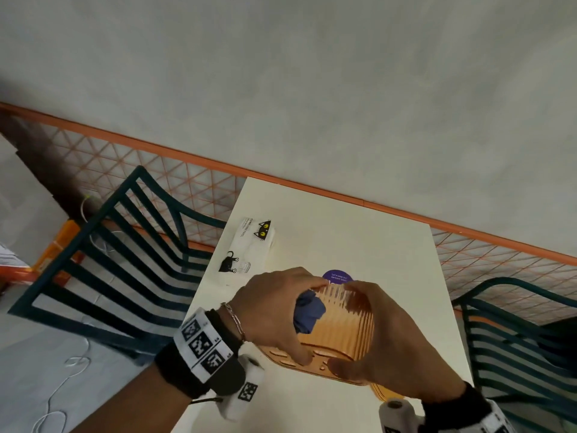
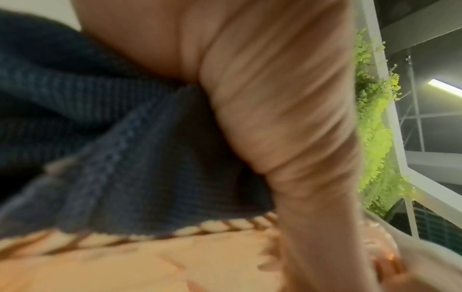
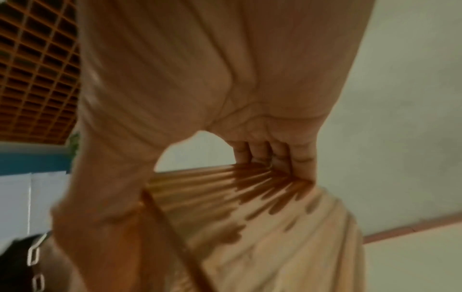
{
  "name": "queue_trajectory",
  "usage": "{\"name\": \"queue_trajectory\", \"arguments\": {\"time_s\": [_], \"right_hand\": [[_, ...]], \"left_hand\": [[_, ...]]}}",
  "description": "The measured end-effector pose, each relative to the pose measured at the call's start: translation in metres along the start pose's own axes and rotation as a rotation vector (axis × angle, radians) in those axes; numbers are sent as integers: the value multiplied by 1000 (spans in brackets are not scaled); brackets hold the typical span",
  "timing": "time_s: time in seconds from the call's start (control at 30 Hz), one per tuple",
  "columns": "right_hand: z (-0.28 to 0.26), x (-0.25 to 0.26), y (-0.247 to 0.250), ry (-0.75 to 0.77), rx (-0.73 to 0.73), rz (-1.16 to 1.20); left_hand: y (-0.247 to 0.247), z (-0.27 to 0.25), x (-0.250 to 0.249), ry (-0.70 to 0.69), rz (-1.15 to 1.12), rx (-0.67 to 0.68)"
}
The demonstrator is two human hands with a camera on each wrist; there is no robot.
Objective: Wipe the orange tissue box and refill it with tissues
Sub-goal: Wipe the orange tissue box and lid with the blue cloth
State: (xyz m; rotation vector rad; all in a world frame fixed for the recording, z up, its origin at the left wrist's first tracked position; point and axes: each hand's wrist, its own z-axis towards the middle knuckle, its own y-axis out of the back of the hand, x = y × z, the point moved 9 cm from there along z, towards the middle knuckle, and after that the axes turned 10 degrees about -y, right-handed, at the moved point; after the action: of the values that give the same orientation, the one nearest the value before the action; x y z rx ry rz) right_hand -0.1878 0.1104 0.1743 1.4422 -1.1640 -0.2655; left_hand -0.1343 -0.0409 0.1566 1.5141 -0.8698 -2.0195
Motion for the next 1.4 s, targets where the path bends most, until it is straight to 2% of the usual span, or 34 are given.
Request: {"name": "queue_trajectory", "arguments": {"time_s": [0.07,0.13,0.2,0.27,0.3,0.33,0.4,0.47,0.5,0.53,0.6,0.67,0.77,0.83,0.93,1.0,1.03,1.07,1.17,1.23,1.3,1.4], "right_hand": [[1,-2,-2,-6,-43,-20],[1,-5,0,-4,-100,-1],[0,-7,0,-11,-157,2],[1,-11,-1,-27,-206,8],[2,-11,-2,-33,-221,14],[3,-11,-2,-36,-239,24],[5,-9,-2,-39,-278,61],[7,-7,0,-32,-310,111],[6,-6,0,-13,-320,134],[6,-7,0,4,-313,159],[3,-11,-4,16,-278,225],[1,-13,-7,14,-260,276],[0,-11,-7,8,-268,247],[-1,-14,-2,-7,-281,198],[-2,-23,2,-56,-270,126],[-2,-26,-2,-65,-246,85],[-1,-25,-3,-66,-243,76],[0,-23,-4,-71,-244,77],[1,-12,-1,-11,-276,131],[0,-9,-1,-2,-291,147],[1,-9,-3,-30,-287,94],[4,-21,-4,-129,-233,116]], "left_hand": [[-3,-3,4,30,-47,16],[2,-14,18,167,-270,17],[19,-28,36,370,-580,-156],[31,-38,58,547,-852,-444],[32,-38,63,590,-946,-536],[32,-35,60,592,-982,-570],[29,-23,36,490,-836,-494],[17,-10,-1,275,-513,-344],[10,-7,-19,157,-374,-321],[4,-5,-31,62,-263,-324],[-2,-4,-45,-100,-44,-416],[-6,-4,-50,-186,113,-496],[-26,6,-40,-193,-34,-430],[-34,7,-17,-132,-160,-417],[-27,-3,49,171,-361,-518],[-24,-12,70,314,-404,-562],[-23,-13,63,305,-378,-573],[-24,-11,44,231,-359,-573],[-32,-2,-41,-120,-173,-505],[-35,-3,-52,-222,-70,-525],[-26,-4,-17,-118,-88,-576],[-19,-16,62,278,-264,-611]]}}
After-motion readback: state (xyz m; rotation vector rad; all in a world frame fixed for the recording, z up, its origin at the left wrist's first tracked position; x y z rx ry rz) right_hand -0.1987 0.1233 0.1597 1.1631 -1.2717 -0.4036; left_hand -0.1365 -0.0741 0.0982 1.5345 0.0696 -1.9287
